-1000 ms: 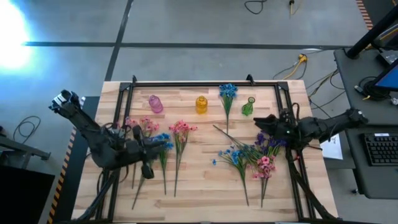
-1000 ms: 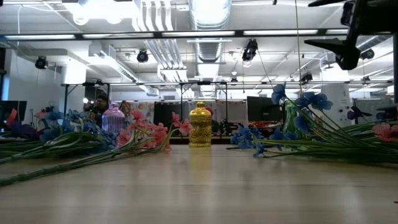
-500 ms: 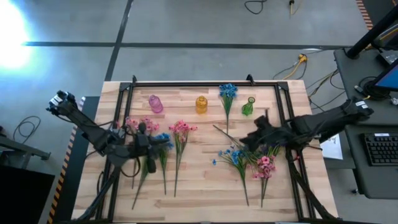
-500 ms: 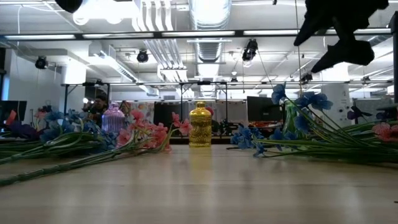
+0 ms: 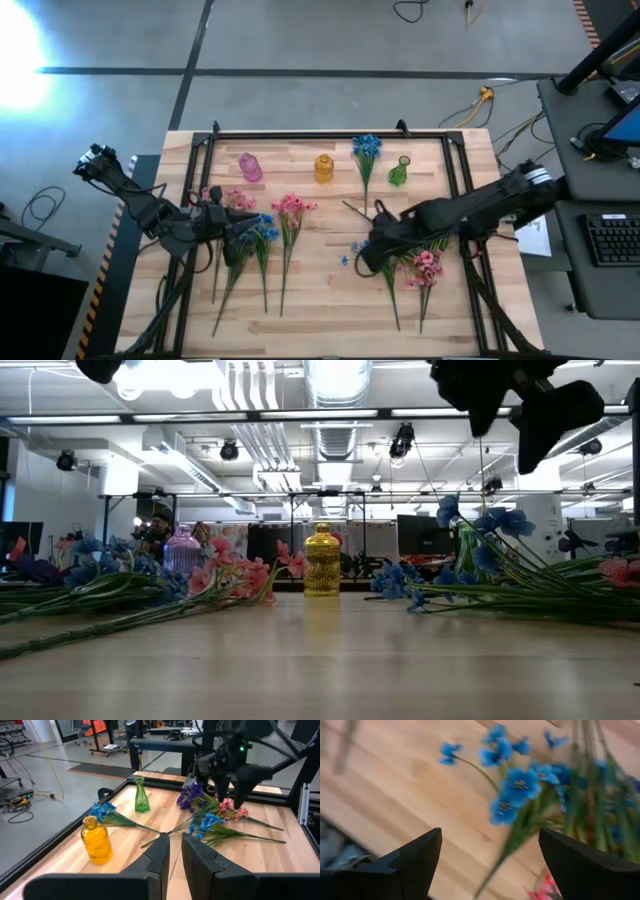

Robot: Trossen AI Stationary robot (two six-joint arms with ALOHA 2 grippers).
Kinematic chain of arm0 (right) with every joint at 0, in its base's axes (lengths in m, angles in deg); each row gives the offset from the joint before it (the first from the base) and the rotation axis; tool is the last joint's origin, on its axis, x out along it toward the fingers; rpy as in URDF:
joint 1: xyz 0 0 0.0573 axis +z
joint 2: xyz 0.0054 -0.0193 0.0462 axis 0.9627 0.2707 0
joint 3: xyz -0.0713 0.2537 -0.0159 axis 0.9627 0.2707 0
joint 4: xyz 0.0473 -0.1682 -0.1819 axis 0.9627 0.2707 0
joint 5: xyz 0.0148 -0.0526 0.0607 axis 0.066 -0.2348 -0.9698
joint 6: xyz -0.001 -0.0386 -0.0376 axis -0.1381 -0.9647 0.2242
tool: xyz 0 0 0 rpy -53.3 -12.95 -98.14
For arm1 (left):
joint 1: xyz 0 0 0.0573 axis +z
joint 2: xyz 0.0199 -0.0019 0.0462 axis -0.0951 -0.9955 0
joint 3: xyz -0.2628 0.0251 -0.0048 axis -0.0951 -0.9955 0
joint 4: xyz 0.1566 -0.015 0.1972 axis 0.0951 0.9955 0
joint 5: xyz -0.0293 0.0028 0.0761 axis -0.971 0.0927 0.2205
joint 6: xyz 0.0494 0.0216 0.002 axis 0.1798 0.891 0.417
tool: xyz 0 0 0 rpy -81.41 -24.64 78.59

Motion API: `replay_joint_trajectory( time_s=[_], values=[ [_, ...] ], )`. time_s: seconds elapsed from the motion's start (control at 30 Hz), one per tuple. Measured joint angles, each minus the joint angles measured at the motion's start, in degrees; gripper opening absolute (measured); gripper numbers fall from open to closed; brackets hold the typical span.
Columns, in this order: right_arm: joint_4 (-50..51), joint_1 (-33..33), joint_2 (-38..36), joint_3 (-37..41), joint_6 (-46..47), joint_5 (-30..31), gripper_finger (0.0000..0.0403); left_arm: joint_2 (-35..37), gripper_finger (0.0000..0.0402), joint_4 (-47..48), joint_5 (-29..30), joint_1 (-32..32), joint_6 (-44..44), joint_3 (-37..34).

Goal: Sort flowers into vase by color
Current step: Put the bottom right blue flowers into the violet vase

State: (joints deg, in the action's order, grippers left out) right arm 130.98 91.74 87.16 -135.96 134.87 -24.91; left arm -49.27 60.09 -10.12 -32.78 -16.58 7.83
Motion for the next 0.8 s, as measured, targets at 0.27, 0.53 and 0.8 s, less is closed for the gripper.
replay_joint_trajectory(
  time_s=[0.27,0.53,0.8],
  values=[
    [4.5,3.5,10.9,-5.8,2.8,-4.9,0.0325,0.4,0.0036,3.0,0.0,0.0,0.0,0.0],
    [4.5,7.4,14.7,-5.6,8.9,-6.4,0.0324,0.3,0.0036,3.6,0.2,0.0,0.5,0.0],
    [3.5,7.4,14.7,-2.1,10.1,-5.6,0.0324,0.3,0.0036,3.6,0.4,0.0,0.8,0.0]
  ],
)
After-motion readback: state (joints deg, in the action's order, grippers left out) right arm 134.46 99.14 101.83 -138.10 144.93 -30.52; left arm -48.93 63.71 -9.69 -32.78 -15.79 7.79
